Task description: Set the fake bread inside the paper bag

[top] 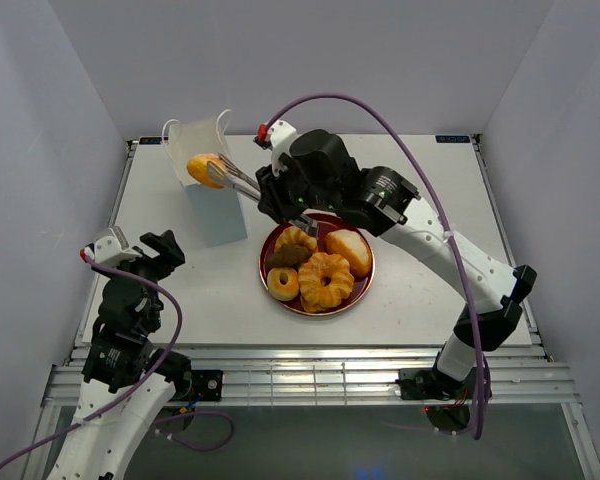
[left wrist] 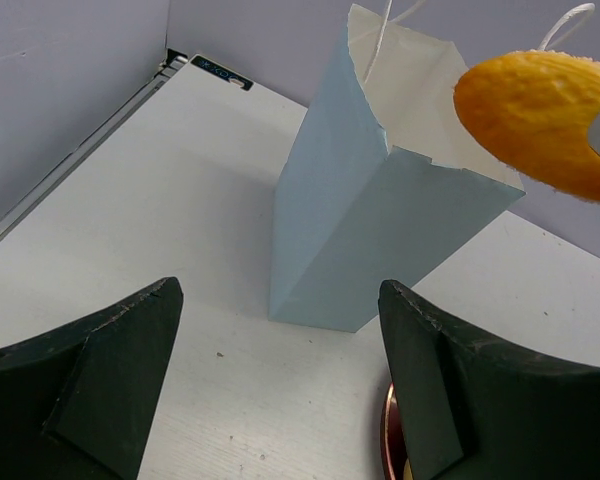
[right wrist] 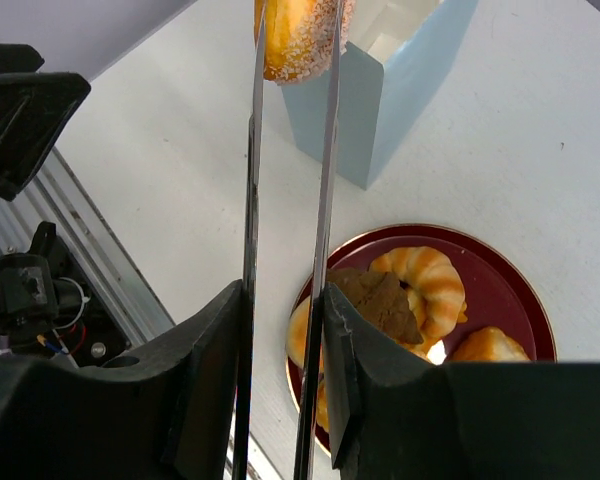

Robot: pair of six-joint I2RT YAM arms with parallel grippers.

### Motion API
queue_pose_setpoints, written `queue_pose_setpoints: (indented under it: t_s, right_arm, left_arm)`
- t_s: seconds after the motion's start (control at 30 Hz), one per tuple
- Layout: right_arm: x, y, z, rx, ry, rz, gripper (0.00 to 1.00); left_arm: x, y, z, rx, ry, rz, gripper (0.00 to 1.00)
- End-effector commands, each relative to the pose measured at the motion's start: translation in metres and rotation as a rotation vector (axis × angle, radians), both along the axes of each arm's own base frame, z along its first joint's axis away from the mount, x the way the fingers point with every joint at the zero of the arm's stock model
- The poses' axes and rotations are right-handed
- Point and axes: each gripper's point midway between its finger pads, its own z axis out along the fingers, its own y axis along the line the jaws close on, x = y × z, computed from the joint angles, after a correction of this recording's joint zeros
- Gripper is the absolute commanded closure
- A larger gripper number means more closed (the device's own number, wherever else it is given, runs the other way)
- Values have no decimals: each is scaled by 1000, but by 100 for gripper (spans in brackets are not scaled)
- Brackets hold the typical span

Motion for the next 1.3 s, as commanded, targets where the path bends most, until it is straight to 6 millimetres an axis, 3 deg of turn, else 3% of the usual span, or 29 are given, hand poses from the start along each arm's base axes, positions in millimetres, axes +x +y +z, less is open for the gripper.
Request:
queue_pose_setpoints:
  t_s: [0.0, 0.03, 0.27, 0.7, 1.0, 1.27]
  right_arm:
    - [11, 16, 53, 137, -124, 8, 64]
    - [13, 17, 61, 153, -139, 6, 64]
    - [41, 40, 50, 131, -160, -36, 63]
    - [79, 52, 22, 145, -98, -46, 61]
    - [87, 56, 13, 139, -91, -36, 41]
    - [83, 51, 20, 155, -88, -34, 43]
  left_arm:
    - [1, -2, -1, 2, 7, -8, 10]
    - [1, -2, -2, 3, 10, -8, 10]
    - [2, -5, -3, 2, 9, -23, 11]
    - [2, -8, -2, 3, 6, -42, 11]
    - [3, -10, -1, 4, 4, -56, 11]
    - [3, -12, -1, 6, 5, -66, 11]
